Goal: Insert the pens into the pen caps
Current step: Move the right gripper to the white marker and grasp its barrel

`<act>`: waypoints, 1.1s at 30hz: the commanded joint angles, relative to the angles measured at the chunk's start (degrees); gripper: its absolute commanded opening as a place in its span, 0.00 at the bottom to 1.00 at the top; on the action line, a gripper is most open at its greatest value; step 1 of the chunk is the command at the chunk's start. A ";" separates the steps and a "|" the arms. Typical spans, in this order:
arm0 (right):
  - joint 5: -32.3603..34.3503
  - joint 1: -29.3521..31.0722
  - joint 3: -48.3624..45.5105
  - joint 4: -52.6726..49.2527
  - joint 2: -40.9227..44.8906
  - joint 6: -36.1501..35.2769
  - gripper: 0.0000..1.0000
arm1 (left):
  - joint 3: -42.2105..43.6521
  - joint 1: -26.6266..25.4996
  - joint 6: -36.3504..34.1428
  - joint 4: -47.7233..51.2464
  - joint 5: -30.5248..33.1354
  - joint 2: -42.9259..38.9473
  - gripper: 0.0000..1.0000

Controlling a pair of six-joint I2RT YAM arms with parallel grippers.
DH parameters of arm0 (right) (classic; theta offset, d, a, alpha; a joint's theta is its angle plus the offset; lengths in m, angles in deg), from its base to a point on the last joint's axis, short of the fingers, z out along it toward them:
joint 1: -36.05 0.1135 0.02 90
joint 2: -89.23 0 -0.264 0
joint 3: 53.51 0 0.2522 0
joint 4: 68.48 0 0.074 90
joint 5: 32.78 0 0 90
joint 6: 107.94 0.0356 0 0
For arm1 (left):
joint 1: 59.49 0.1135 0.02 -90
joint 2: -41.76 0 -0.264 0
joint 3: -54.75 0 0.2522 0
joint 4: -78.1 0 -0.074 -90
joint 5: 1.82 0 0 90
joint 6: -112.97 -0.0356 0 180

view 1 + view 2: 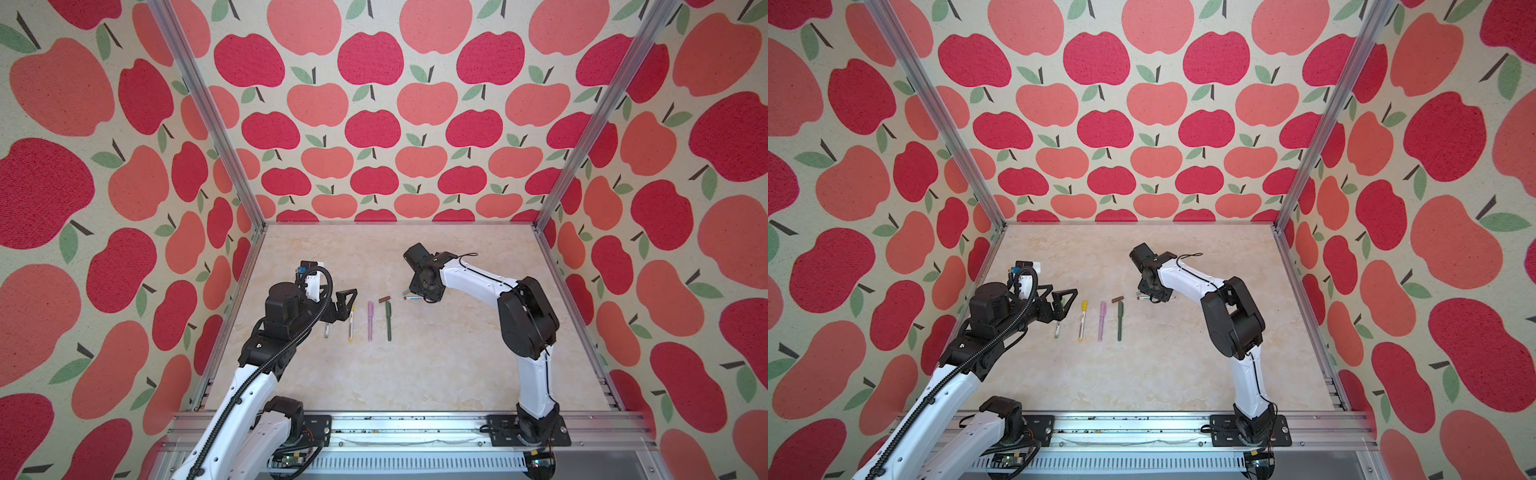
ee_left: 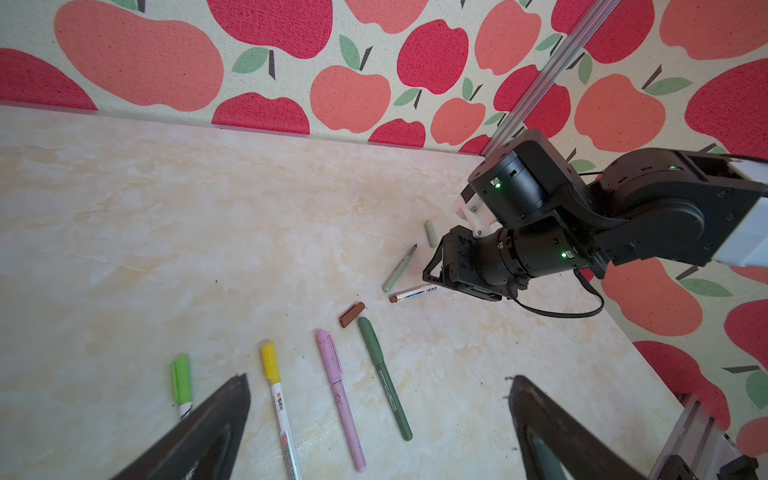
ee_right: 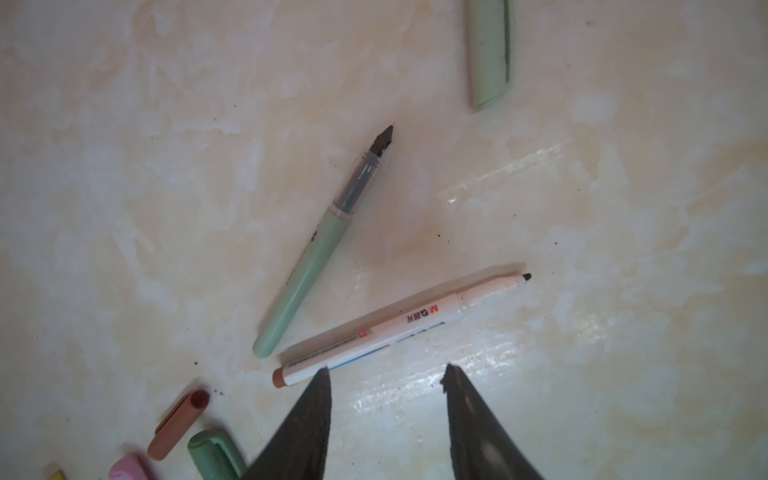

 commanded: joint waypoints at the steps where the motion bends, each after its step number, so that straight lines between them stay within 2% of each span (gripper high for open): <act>1: 1.15 0.03 1.96 -3.18 -2.11 3.26 0.47 | -1.69 0.06 -1.21 0.93 -2.23 -0.26 0.99; 8: 1.41 -0.05 3.81 -3.80 -4.28 4.62 0.47 | -1.97 -1.00 -1.99 1.80 -3.83 -0.16 0.99; 18: 1.19 -0.21 3.60 -3.32 -6.69 6.12 0.46 | -1.70 -1.40 -1.82 1.76 -2.05 -1.47 0.99; 26: 1.20 -0.23 3.33 -3.35 -8.56 4.42 0.33 | -1.78 -1.35 -2.00 1.75 -1.42 -1.74 0.99; 33: 0.71 -0.32 -1.27 -1.98 -7.29 3.37 0.21 | -2.13 -1.38 -2.08 1.72 -1.15 -1.61 0.99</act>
